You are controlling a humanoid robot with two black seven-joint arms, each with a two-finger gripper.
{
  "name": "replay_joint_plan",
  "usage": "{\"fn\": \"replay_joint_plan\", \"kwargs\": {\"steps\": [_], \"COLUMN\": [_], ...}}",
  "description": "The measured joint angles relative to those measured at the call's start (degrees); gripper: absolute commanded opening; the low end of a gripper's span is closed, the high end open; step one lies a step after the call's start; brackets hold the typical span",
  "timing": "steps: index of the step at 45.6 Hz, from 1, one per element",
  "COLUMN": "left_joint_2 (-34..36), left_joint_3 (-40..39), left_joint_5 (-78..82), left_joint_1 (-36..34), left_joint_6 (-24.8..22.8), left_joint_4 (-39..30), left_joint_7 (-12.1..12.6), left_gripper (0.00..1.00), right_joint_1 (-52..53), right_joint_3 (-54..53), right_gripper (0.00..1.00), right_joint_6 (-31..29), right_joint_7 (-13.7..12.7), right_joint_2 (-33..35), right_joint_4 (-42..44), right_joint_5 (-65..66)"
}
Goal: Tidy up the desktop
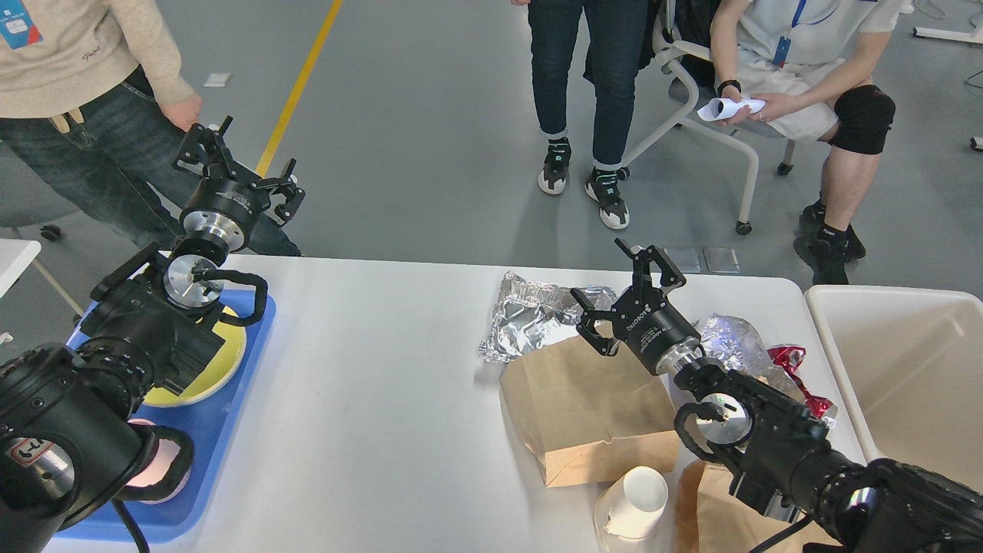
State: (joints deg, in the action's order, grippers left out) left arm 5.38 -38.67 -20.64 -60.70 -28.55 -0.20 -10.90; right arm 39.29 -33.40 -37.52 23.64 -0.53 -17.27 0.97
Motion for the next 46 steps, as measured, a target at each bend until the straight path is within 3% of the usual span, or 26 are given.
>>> {"fn": "replay_joint_plan", "kwargs": {"steps": [36,42,46], "left_joint_2": [0.66,0.54,0.61], "left_joint_3": [2.35,3.60,3.83], "left_joint_5": [0.67,1.85,2.14], "left_joint_1": [0.23,1.13,1.44], "left_joint_6": [-0.37,2.03,6.67], "left_joint_4": [-0.23,-0.26,-0.26], "left_joint_7": [0.44,0.99,1.06], "left_gripper": [0.96,0.96,0.96], "right_joint_1": [0.00,0.00,0.00], "right_joint_3": [0.00,0.00,0.00], "right_gripper": [1.00,1.00,1.00], "right_joint_6": [-0.01,-0.01,-0.01], "right_joint_7": [0.00,0.00,0.00], "right_joint_2": [0.00,0.00,0.00], "right_joint_4": [0.00,0.04,0.04], "right_joint_5": [0.00,0.00,0.00]}}
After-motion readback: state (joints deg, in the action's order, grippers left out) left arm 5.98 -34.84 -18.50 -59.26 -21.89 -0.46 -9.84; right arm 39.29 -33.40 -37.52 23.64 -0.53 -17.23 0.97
